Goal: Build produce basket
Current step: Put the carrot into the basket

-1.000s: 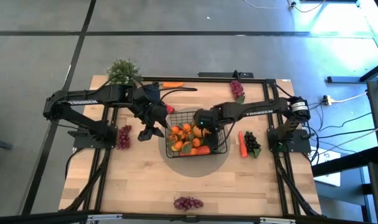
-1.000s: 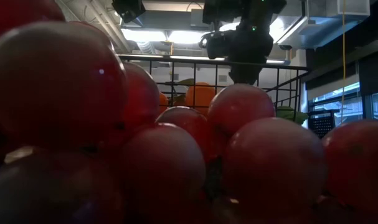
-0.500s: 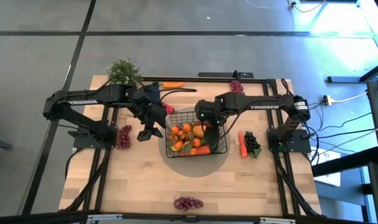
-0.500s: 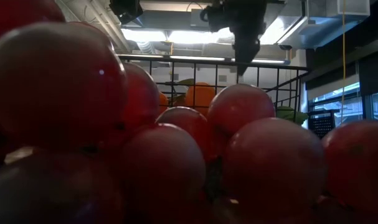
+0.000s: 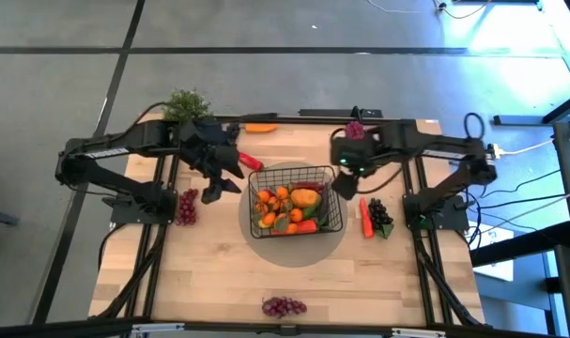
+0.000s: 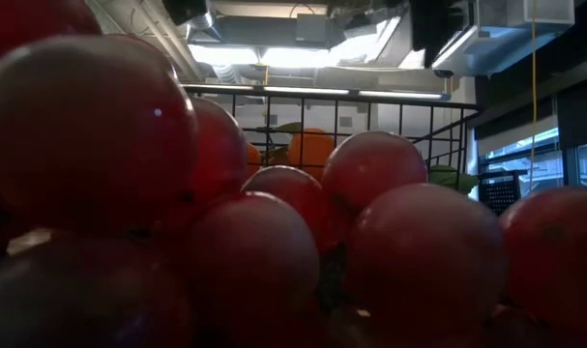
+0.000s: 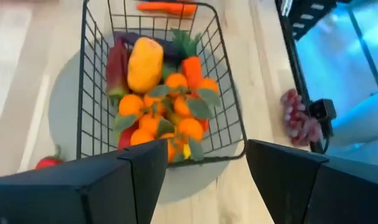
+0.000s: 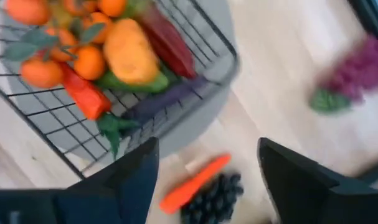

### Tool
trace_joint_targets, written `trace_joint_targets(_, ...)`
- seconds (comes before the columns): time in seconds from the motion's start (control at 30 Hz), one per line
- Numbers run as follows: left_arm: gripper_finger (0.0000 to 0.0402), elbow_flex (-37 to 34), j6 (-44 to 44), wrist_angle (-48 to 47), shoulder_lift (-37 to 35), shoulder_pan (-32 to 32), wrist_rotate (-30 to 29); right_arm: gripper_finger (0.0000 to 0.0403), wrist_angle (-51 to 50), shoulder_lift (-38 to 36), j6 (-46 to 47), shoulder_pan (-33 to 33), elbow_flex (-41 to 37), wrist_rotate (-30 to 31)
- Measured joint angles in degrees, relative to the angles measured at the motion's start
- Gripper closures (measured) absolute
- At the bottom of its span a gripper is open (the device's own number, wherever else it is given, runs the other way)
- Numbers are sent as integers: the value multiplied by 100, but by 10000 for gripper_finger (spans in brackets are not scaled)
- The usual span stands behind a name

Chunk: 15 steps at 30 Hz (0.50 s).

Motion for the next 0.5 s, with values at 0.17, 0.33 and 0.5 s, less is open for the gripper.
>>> trace_joint_targets(0.17, 194, -11, -129, 11, -95, 85, -56, 146, -437, -545, 1348, 137, -463, -416)
trace_joint_targets(0.33, 194, -17, -270, -57, -123, 164, -55, 146, -475, -931, 2142, 372, -1186, -924)
trace_joint_targets(0.5, 194, -17, -427, -80, -117, 269, -52, 146, -278, -1162, 2698, 514, -2133, -1601)
